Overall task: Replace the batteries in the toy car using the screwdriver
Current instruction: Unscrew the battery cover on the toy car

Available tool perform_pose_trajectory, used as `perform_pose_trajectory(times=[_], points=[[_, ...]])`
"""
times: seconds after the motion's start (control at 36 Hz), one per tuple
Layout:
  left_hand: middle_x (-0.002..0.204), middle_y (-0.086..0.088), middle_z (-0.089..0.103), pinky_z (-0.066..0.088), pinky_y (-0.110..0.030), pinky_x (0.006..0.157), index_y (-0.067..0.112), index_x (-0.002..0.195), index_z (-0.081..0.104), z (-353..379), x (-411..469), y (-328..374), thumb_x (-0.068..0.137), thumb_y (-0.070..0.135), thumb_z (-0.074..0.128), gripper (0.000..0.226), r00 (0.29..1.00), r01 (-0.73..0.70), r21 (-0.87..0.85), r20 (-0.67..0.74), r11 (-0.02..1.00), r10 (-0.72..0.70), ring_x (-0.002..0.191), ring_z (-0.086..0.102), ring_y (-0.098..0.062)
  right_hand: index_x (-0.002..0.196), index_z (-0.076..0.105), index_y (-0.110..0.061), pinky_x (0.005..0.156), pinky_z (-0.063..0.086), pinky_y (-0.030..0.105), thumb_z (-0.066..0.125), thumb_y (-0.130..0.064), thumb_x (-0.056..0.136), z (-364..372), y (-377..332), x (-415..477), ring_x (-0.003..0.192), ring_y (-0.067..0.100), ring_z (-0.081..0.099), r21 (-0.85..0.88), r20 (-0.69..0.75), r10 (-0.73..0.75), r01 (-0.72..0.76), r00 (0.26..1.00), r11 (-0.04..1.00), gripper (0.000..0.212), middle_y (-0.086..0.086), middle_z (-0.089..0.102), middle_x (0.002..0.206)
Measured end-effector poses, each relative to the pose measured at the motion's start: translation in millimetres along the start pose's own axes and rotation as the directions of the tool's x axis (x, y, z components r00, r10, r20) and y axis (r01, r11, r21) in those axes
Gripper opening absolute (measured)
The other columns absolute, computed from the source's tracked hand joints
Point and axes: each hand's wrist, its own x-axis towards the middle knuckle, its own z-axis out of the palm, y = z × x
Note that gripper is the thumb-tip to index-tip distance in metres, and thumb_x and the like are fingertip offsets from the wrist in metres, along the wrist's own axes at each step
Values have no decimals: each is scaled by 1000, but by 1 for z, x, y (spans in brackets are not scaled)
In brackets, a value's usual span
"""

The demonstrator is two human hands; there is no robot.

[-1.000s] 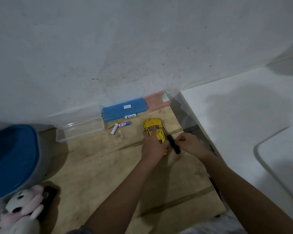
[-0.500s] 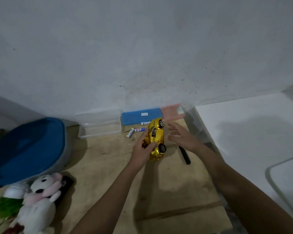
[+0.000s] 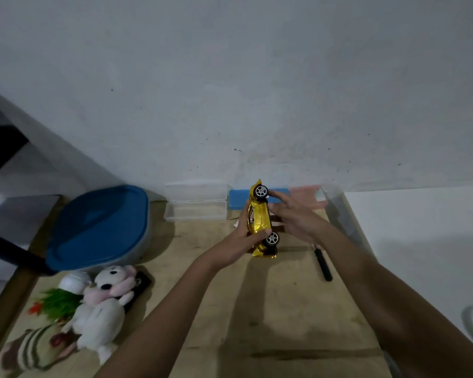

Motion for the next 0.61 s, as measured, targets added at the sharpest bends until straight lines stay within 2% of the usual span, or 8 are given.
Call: perform_pose_trajectory(times=[0.06,0.14,0.22,0.33,0.44,0.5,0.56,0.61], points=[[147,6,29,44,-27,97,38,146,-1,0,-3,1,83,37,66,92,1000,-30,58,-1,998,30,130,40,-14,119,52,-34,97,46,48,68,-30,72,1,0,1,114,30,57,-11,-1,-1,1,1000,1000,50,12,61,120],[141,11,33,45,-17,91,38,143,7,-1,-4,5,79,27,73,93,999,-50,94,-1,994,50,124,44,-4,121,53,-33,100,44,51,73,-35,69,3,2,1,114,29,58,-61,-24,-12,10,1000,998,56,12,61,117],[139,13,37,46,-25,95,39,143,6,-1,-3,7,80,25,73,93,999,-46,119,10,992,45,124,45,-7,122,52,-32,98,46,50,74,-36,67,4,1,0,113,30,57,-108,-47,-11,6,999,994,60,17,54,123],[147,0,35,43,-47,102,35,147,-9,-1,-5,10,88,22,62,93,998,-17,97,-53,995,23,129,44,-19,115,53,-36,88,52,43,74,-29,73,9,-1,0,110,28,58,-144,-102,-19,4,995,990,47,17,53,120],[143,5,31,46,-26,94,40,141,-21,-1,-7,6,97,12,46,85,998,-40,67,-37,997,43,125,42,-13,116,51,-38,91,52,48,77,-35,71,14,2,3,107,28,60,-218,-184,-52,11,982,976,52,15,60,112],[138,9,32,48,-18,87,44,137,-23,-5,-7,3,99,12,42,82,999,-45,55,-24,997,46,121,46,-12,123,49,-32,89,53,47,75,-27,76,15,2,3,103,29,62,-226,-189,-72,28,979,974,54,15,63,104],[140,11,32,50,-22,88,49,137,-21,-10,-9,1,99,14,41,80,999,-44,36,-27,998,45,119,49,-12,128,45,-27,84,54,43,71,-20,80,16,-1,1,98,27,63,-237,-177,-85,42,981,971,55,15,64,101],[148,7,28,48,-34,96,57,135,-14,-15,-11,2,98,14,42,80,998,-52,37,-39,998,53,125,47,-17,131,42,-27,81,55,39,69,-16,82,16,-4,-1,97,26,64,-253,-165,-99,55,981,966,57,17,64,104]])
